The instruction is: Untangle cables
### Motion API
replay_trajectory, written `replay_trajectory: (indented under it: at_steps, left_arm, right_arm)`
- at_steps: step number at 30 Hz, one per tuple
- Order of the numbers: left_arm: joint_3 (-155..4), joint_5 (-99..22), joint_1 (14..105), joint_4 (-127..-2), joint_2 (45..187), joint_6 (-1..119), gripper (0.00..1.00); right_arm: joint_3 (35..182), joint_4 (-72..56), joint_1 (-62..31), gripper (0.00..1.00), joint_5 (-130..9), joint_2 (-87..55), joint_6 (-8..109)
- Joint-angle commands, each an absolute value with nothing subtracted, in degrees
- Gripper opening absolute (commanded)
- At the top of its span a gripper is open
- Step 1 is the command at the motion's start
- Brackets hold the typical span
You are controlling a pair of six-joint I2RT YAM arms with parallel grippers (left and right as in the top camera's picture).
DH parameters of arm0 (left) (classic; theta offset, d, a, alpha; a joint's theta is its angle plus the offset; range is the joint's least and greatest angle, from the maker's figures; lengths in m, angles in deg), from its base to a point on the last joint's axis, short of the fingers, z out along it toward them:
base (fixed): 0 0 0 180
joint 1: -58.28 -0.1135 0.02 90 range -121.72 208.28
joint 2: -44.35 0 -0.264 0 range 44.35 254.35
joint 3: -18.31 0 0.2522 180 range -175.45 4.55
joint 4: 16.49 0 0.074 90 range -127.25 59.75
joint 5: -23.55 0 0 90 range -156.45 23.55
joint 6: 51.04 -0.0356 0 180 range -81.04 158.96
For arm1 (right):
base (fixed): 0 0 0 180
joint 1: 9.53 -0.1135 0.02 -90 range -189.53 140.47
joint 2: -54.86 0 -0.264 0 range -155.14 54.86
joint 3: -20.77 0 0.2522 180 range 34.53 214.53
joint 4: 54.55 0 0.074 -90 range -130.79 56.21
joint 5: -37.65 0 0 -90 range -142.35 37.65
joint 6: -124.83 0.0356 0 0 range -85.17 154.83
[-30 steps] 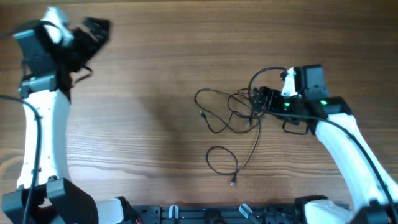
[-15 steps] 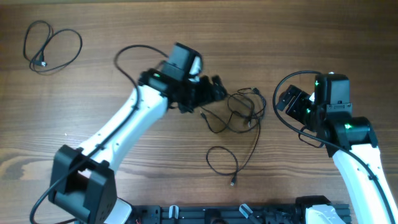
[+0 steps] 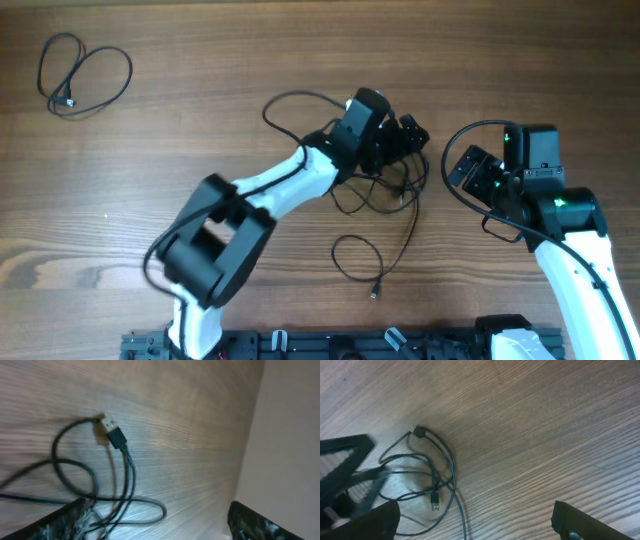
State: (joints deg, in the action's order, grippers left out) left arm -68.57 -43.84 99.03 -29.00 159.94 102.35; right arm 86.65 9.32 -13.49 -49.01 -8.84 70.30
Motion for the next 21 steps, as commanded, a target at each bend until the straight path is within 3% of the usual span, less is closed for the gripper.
replay_trajectory:
  at_steps: [1,4,5,14,19,21]
  left_arm:
    - [-68.63,-38.84,100.85,-24.58,165.15,117.67,0.66]
    - [-68.66,-39.62,100.13,-24.1,165.34,115.36,0.08]
    - [-68.66,-38.49,99.23,-23.51,164.75,114.13,0.04]
    - [-68.66,-20.76,90.95,-23.82,148.1,98.66,0.04]
    - [-68.66,-20.06,89.29,-39.77,138.66,82.16,0.04]
    - [-68.66,-20.91,86.84,-46.37,135.75,80.91,0.04]
  right_arm:
    - [87.35,9.74,-13.41,1.0,-47.2,-9.1,71.0]
    - [87.35,10.15,-13.41,1.0,-47.2,-9.1,70.84]
    - [87.35,10.46,-13.41,1.0,-47.18,-9.1,70.82]
    - [87.33,8.01,-13.43,1.0,-48.14,-9.34,78.12]
    - [87.33,3.27,-13.43,1.0,-59.99,-11.4,79.96]
    - [87.33,2.26,-13.43,1.0,-60.36,-13.1,80.0]
